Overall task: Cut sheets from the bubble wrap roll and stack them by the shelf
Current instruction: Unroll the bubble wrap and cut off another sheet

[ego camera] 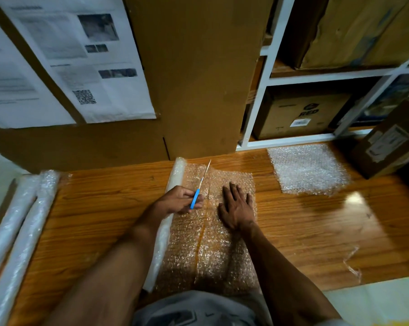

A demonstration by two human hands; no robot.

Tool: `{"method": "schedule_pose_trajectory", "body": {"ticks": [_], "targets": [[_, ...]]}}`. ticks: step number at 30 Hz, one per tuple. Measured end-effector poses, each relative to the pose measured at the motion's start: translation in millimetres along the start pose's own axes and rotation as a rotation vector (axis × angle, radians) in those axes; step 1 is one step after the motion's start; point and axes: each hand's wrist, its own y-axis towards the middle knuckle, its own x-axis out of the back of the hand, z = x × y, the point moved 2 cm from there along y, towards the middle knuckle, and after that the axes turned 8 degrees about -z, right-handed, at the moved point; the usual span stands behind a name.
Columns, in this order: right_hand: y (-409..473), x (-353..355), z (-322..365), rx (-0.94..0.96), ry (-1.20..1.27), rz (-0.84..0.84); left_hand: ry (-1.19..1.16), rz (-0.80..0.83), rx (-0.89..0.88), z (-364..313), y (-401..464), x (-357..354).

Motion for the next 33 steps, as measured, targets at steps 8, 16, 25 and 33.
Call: {"method": "schedule_pose_trajectory", "body": {"ticks": [8,16,25,33], "targets": [[-29,0,6,0.002,0.021,-0.035,0.014,-0.079,0.060,28,-5,1],[-56,-8,11,-0.007,0.030,-0.049,0.646,-0.437,-0.016,26,-13,5],[-77,-7,10,-0.029,0.027,-0.054,0.926,-0.699,-0.051,31,-22,-14],[-85,-8,2,-0.016,0.073,-0.131,1.042,-0.692,-0.314,21,-34,-30]]}}
